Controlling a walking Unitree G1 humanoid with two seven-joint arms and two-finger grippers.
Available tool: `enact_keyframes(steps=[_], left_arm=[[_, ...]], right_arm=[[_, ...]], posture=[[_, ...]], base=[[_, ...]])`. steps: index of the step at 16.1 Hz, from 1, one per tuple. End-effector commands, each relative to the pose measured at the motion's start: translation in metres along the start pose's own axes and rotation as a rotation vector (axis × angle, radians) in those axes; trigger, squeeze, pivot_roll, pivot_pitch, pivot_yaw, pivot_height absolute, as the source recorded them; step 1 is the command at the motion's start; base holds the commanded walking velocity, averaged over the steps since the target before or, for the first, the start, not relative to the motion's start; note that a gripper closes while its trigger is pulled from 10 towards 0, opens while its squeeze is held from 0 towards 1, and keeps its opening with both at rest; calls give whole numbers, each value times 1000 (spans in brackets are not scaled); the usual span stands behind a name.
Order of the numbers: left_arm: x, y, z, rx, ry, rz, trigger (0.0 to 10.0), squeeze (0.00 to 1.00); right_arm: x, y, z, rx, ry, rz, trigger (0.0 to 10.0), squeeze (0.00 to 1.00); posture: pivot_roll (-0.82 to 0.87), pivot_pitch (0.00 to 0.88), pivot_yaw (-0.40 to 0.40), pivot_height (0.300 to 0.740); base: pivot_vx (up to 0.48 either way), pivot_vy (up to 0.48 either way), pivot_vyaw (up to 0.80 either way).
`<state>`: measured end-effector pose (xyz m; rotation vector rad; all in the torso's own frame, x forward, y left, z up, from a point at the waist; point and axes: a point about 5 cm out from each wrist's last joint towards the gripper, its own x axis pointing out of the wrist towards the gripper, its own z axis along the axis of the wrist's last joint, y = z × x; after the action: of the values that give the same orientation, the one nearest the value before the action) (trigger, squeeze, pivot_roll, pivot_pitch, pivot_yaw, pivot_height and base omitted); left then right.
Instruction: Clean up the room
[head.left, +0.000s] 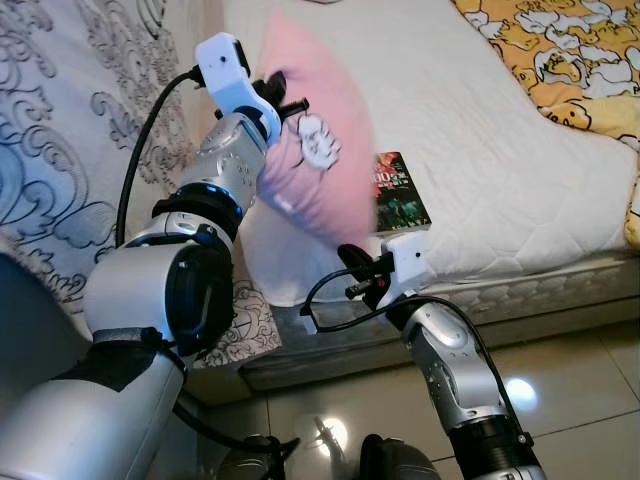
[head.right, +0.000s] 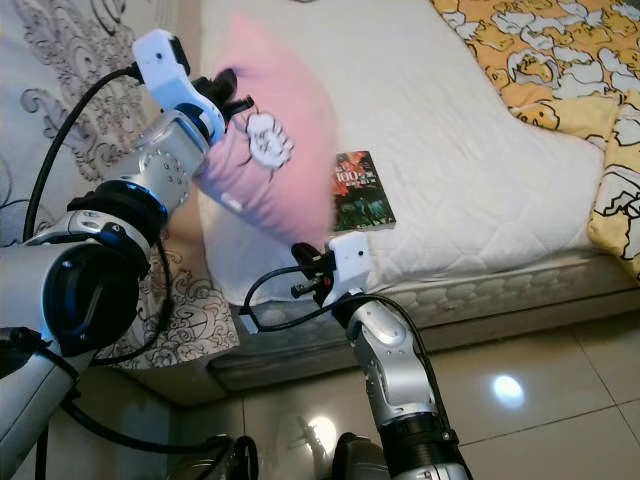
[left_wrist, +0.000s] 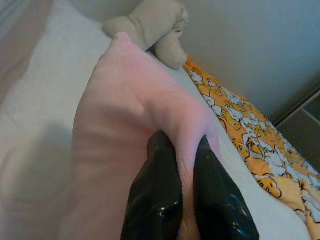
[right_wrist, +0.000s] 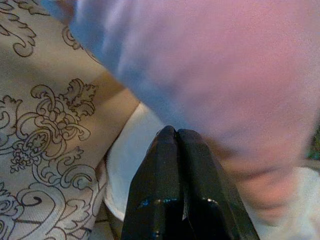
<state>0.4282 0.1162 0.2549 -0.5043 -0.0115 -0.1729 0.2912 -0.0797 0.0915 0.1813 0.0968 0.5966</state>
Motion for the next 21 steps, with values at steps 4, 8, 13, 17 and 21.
enact_keyframes(steps=[4,8,13,17,21], left_arm=[[-13,49,-13,19,-35,272,10000,0],[-18,54,-32,-83,-38,364,10000,0],[-12,40,-1,-254,-178,353,10000,0],[-14,51,13,-247,-240,370,10000,0],[-17,57,27,-288,-317,387,10000,0]], right_arm=[[-11,3,-1,-12,42,9,10000,0],[-18,3,-1,-15,60,10,10000,0],[-21,-2,4,-26,69,-2,10000,0],[-23,2,12,-43,42,40,10000,0],[-28,-3,12,-59,58,49,10000,0]], posture=[[-187,229,8,740],[-213,240,-8,740],[-215,234,-11,740],[-213,231,-10,740],[-217,233,-9,740]], base=[[0,0,0],[0,0,0],[0,0,0],[0,0,0],[0,0,0]])
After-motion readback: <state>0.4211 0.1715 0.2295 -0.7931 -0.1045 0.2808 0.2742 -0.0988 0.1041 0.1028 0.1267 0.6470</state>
